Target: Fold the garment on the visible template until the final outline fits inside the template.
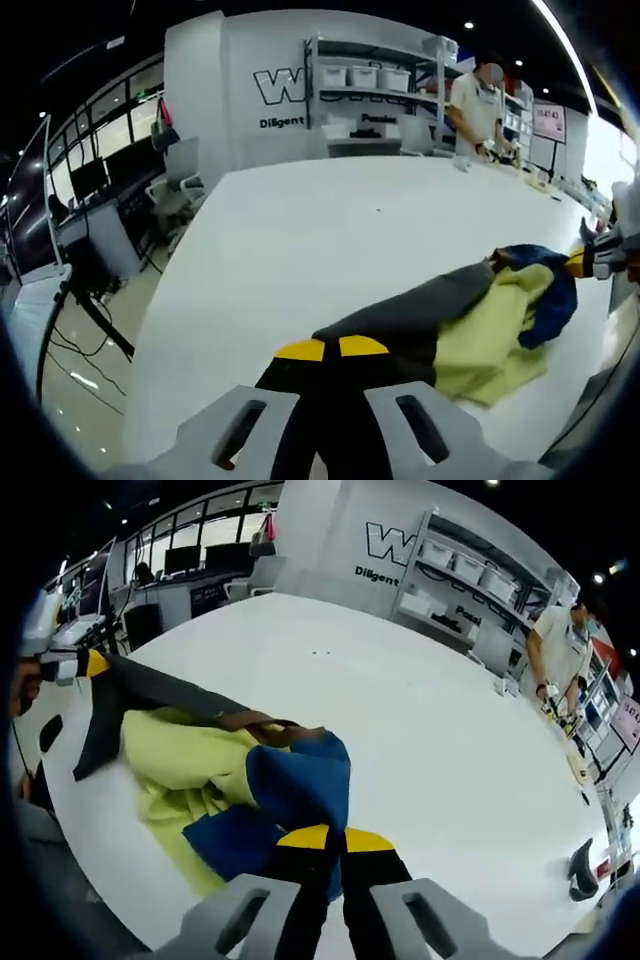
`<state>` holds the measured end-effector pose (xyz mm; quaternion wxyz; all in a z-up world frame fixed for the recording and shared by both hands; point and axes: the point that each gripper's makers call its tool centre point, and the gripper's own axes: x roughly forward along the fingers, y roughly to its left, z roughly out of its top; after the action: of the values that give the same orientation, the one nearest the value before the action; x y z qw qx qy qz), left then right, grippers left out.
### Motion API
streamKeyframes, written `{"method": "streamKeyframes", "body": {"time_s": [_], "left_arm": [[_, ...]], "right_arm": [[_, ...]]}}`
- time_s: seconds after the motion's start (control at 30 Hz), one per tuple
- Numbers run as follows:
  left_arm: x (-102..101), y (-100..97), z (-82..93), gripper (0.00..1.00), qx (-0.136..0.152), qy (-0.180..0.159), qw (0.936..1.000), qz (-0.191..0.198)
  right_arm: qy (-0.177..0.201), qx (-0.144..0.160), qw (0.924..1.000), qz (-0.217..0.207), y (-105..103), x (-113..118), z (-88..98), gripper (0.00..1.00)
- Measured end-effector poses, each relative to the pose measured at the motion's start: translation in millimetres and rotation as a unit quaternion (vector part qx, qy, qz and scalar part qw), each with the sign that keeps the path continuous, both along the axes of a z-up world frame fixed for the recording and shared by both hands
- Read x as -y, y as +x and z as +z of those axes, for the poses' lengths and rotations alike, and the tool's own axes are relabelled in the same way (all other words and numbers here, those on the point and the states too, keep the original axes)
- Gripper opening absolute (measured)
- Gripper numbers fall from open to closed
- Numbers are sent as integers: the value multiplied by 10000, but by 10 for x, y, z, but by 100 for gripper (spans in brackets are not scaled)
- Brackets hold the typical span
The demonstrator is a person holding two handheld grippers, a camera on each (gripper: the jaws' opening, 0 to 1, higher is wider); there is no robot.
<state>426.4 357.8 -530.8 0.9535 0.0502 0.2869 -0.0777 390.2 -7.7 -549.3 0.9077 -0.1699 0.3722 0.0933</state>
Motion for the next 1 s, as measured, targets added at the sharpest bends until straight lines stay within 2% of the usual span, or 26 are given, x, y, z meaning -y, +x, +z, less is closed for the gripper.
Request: {"method": "streamKeyframes", "body": {"time_s": [0.2,0.4,0.67,0.8,0.93,1.0], "left_arm": [[-162,60,34,1,-39,69,9998,176],[-213,172,138,1,23,185,9998,116],[-152,332,316,1,221,259,9994,10],[-141,397,378,1,301,282,9992,-7],[-171,519,408,1,351,330,9988,77],[-181,567,400,1,353,326,9988,103]], "right_arm": [[-147,19,9999,4,47,161,81,0],[-232,-25,9997,62,128,248,152,0],[-352,262,9989,159,318,269,427,0],[-594,380,9970,322,402,276,531,0],[-874,565,9938,398,593,298,655,0],[-829,742,9931,377,729,279,757,0]]}}
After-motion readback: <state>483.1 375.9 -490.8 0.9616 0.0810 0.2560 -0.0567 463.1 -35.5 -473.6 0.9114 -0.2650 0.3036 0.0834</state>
